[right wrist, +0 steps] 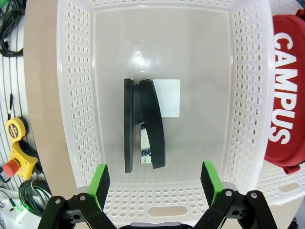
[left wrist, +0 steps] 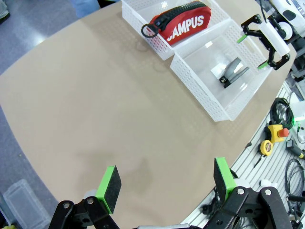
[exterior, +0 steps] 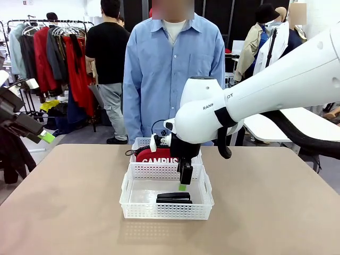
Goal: Distribute items into two baskets.
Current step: Place the picked Stapler into the Organizing basket as instructed by the person.
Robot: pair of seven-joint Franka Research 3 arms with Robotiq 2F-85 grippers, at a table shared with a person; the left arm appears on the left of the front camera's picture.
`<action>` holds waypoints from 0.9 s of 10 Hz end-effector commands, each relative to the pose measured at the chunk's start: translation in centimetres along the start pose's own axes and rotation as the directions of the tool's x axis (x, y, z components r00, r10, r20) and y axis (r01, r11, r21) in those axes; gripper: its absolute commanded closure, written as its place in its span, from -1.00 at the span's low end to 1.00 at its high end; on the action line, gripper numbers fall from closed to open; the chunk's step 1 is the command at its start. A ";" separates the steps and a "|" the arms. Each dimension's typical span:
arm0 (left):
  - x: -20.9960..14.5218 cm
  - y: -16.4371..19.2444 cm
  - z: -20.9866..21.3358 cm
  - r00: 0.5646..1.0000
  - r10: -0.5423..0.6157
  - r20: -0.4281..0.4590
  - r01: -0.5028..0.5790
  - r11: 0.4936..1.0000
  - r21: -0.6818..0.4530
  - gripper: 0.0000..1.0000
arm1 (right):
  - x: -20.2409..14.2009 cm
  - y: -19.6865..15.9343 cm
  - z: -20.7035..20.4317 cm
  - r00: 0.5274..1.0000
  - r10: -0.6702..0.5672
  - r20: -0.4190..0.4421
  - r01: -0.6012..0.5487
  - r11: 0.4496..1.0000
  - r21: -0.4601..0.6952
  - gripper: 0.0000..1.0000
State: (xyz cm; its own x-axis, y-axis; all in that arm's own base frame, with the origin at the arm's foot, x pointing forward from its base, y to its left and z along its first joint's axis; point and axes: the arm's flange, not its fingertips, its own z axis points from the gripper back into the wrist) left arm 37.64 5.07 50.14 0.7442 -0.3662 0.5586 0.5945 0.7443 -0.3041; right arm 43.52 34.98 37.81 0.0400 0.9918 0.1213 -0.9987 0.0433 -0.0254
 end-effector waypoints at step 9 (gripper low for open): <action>0.1 0.0 0.2 1.000 0.003 -0.009 -0.003 1.000 0.001 -1.00 | 0.1 -0.1 0.1 1.000 0.004 0.008 -0.004 1.000 -0.010 -1.00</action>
State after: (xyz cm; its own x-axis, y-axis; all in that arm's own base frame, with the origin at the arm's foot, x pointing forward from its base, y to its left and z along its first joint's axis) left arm 37.64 5.07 50.14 0.7442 -0.3662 0.5586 0.5945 0.7443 -0.3041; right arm 43.52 34.98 37.81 0.0399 0.9918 0.1214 -0.9987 0.0433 -0.0255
